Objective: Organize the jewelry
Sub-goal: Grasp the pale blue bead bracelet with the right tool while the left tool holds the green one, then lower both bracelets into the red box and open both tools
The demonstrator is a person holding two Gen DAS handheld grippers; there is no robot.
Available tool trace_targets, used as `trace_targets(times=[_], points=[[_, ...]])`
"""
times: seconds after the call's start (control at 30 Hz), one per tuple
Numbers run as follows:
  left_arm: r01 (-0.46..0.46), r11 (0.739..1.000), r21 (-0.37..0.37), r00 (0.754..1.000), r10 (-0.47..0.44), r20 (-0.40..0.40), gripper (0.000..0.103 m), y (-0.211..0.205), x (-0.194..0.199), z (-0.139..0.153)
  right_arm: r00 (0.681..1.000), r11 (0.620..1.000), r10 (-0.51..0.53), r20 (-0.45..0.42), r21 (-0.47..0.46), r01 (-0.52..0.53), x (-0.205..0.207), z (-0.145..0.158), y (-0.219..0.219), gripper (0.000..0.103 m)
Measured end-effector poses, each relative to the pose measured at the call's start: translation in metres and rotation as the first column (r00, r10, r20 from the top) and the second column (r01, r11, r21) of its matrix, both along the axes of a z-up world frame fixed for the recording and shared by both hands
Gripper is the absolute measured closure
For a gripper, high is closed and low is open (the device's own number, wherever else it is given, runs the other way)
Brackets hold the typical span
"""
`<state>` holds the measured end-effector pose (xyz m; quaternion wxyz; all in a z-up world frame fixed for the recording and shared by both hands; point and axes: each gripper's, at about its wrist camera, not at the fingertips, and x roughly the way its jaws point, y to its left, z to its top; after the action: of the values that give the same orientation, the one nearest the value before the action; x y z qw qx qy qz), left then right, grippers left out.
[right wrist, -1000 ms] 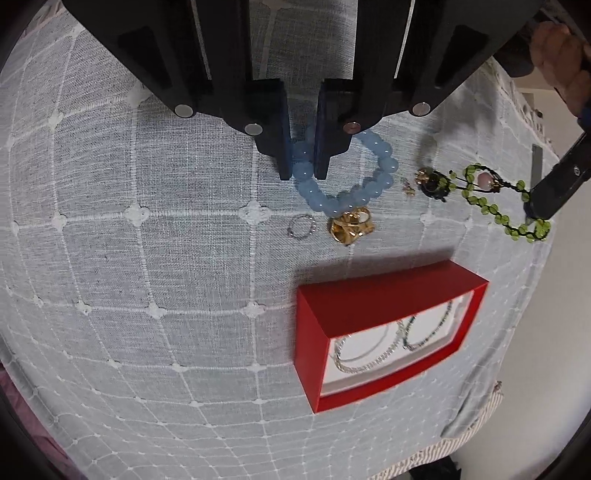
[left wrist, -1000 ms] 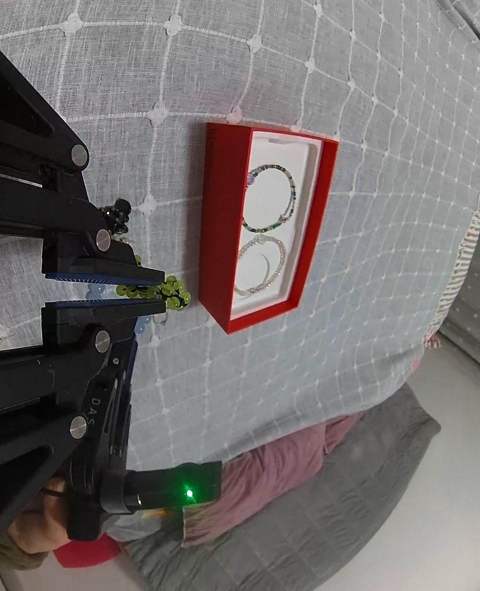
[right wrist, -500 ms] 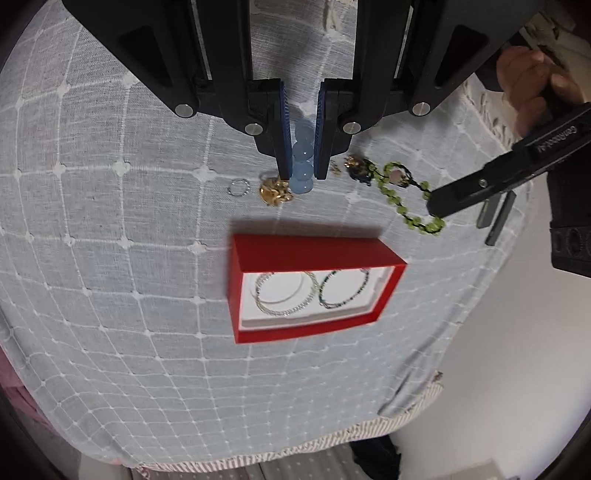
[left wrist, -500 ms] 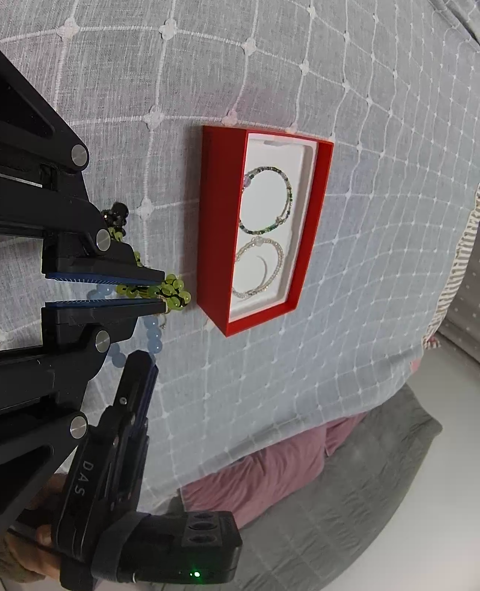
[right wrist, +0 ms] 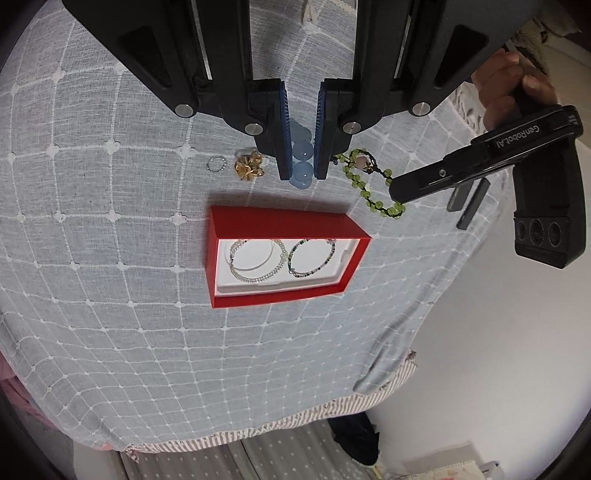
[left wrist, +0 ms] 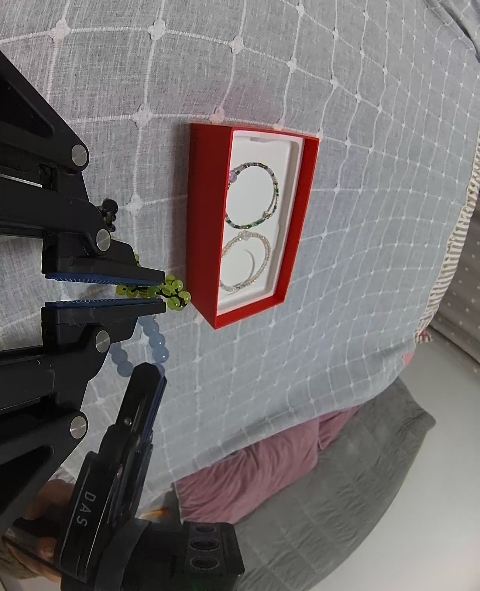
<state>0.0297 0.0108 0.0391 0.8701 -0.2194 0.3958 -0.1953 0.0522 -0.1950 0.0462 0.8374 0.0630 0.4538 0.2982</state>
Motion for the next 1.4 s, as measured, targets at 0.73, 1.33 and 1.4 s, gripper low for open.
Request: trace_targets(times=[0.73, 1.33, 1.4], points=[[-0.081, 0.996, -0.048, 0.996, 0.082, 0.029, 0.102, 0.012, 0.034, 0.03, 1.0, 0.99, 0.011, 0.011, 0.14, -0.012, 0.031, 0.043, 0.008, 0.091], [-0.121, 0.991, -0.065, 0.993, 0.121, -0.004, 0.102, 0.013, 0.084, 0.03, 0.999, 0.989, 0.046, 0.015, 0.139, -0.047, 0.08, 0.056, 0.035, 0.091], [-0.126, 0.99, -0.055, 0.992, 0.126, -0.016, 0.102, 0.016, 0.088, 0.024, 0.999, 0.991, 0.043, 0.006, 0.128, -0.043, 0.086, 0.051, 0.037, 0.091]])
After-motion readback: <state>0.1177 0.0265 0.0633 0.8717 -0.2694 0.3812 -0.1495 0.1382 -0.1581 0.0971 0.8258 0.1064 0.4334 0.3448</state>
